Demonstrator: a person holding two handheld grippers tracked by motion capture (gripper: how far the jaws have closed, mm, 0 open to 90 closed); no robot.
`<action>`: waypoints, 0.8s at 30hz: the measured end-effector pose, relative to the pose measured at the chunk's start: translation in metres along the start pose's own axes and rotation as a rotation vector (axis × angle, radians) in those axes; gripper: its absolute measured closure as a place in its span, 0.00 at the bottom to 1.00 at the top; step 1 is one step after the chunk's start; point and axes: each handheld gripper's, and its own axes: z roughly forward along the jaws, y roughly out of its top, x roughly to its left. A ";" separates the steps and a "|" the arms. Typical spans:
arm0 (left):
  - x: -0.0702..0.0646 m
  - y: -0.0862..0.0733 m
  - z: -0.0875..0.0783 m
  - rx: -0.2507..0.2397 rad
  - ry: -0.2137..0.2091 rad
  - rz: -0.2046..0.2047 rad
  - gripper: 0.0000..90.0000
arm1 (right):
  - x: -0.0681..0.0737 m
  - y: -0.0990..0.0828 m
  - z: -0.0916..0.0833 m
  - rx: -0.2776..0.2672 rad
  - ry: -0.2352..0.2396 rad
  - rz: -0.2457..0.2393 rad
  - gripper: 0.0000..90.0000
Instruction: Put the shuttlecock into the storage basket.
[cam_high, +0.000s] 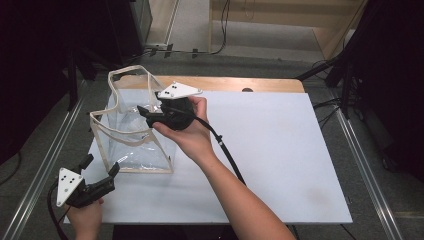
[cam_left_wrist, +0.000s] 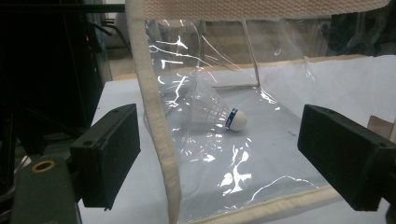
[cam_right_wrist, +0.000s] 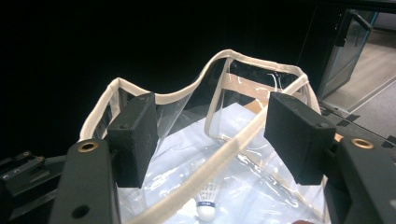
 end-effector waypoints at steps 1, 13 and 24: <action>0.000 0.000 0.000 0.000 0.000 0.000 0.15 | -0.001 -0.001 -0.001 0.001 -0.005 0.001 0.36; 0.000 0.000 0.000 0.001 0.000 0.000 0.15 | -0.011 -0.010 -0.009 -0.034 -0.045 0.008 0.32; -0.001 0.000 0.000 0.004 0.001 0.002 0.15 | -0.013 -0.018 -0.021 -0.017 -0.032 0.015 0.07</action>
